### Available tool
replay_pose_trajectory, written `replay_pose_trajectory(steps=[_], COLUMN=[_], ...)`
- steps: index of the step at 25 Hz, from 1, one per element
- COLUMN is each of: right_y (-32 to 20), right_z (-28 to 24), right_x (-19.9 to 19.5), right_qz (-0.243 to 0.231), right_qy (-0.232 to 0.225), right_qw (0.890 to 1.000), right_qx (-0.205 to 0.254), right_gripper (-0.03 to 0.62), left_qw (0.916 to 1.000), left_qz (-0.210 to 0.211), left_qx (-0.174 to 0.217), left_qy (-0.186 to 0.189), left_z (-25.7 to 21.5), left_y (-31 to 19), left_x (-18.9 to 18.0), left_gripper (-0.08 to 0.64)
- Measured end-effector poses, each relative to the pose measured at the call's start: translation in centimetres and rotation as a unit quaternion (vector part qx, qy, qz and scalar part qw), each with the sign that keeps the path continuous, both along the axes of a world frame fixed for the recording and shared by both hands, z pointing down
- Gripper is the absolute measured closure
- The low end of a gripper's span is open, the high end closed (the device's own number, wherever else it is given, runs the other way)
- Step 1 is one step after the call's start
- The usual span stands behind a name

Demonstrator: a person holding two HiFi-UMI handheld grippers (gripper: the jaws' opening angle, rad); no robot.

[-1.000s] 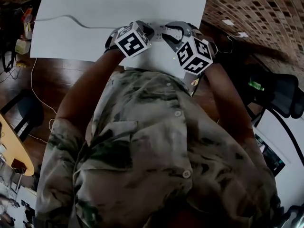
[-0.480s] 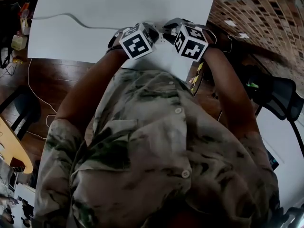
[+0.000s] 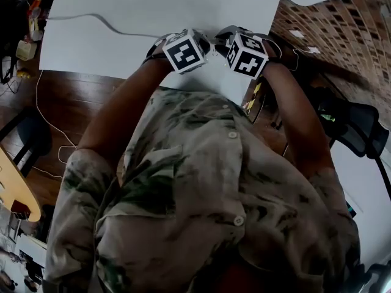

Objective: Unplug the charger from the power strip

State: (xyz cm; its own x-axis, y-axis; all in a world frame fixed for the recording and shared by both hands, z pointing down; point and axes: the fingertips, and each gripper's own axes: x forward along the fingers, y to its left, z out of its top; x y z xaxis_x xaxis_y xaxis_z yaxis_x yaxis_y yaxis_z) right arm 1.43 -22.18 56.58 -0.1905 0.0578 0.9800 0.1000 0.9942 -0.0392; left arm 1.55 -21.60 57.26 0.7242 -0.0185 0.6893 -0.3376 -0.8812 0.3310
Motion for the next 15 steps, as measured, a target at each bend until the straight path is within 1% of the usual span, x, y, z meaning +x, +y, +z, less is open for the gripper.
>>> replay_pose_trajectory(steps=[3,5,8,11,13,15], right_y=[0.3,0.6,-1.0,-2.9,-3.3,-3.0], right_z=[0.1,-0.4,-4.7,-9.4,-11.2,-11.9], right_x=[0.2,0.4,-1.0,-2.2,-1.4,0.1], right_qz=[-0.003,0.003,0.028,0.031,0.059,0.098], right_qy=[0.017,0.012,-0.031,-0.052,-0.066,-0.082], right_qw=[1.000,1.000,0.999,0.997,0.994,0.989], right_qx=[0.001,-0.005,0.003,0.046,0.067,0.069], right_gripper=[0.489,0.489,0.489,0.488,0.488,0.488], left_qw=[0.9999,0.9999,0.9999,0.9999,0.9999,0.9999], left_qz=[-0.011,-0.010,-0.003,-0.006,-0.007,-0.003], left_qx=[0.008,-0.001,-0.008,-0.005,-0.004,-0.007], left_qy=[-0.003,-0.005,-0.010,-0.009,-0.012,-0.007], left_z=[-0.1,-0.2,0.0,0.1,0.1,0.2], left_y=[-0.5,-0.7,-0.4,0.1,0.0,0.3], left_x=[-0.2,0.3,0.6,0.1,0.1,0.6], left_gripper=[0.565,0.565,0.565,0.563,0.561,0.560])
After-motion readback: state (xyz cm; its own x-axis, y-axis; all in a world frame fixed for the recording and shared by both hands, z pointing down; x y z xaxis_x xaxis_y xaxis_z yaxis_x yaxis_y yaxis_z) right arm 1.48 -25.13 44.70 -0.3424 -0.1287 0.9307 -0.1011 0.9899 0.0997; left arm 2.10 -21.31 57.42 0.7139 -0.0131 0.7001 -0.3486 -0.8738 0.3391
